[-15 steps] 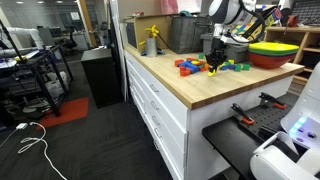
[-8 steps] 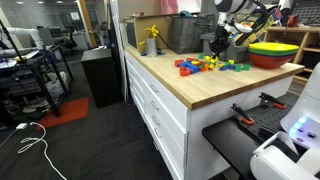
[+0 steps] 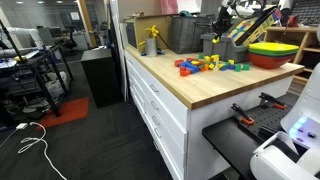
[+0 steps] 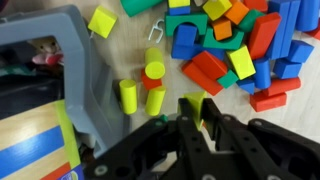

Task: Pick up the yellow triangular block and move it to the left of the table, pick up the orange rectangular block and move it forward on the table, lay the yellow cylindrical block on the table

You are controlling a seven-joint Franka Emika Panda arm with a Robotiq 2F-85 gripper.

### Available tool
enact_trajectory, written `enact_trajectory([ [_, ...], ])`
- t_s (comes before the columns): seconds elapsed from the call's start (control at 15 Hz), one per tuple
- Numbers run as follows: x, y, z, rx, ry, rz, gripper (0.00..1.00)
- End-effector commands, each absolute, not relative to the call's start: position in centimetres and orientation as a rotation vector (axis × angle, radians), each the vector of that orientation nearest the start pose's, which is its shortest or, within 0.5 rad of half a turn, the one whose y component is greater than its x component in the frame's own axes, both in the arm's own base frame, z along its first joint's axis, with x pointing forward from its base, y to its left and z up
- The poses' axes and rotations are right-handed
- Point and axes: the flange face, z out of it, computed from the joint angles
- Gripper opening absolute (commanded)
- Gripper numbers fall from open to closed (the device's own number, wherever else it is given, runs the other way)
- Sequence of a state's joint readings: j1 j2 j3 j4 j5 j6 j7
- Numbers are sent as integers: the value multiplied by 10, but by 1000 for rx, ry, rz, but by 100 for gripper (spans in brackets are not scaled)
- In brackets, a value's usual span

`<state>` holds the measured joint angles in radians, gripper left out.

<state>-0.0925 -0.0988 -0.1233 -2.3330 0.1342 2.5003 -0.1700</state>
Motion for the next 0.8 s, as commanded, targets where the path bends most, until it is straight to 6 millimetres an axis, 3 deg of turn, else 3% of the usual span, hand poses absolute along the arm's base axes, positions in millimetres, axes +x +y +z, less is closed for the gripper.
enact_trajectory([
  [0.0, 540, -120, 407, -3064, 205, -402, 5],
  [0.4, 596, -109, 394, -3087, 119, -380, 5],
  [0.73, 623, -104, 365, -3094, 62, -269, 5],
])
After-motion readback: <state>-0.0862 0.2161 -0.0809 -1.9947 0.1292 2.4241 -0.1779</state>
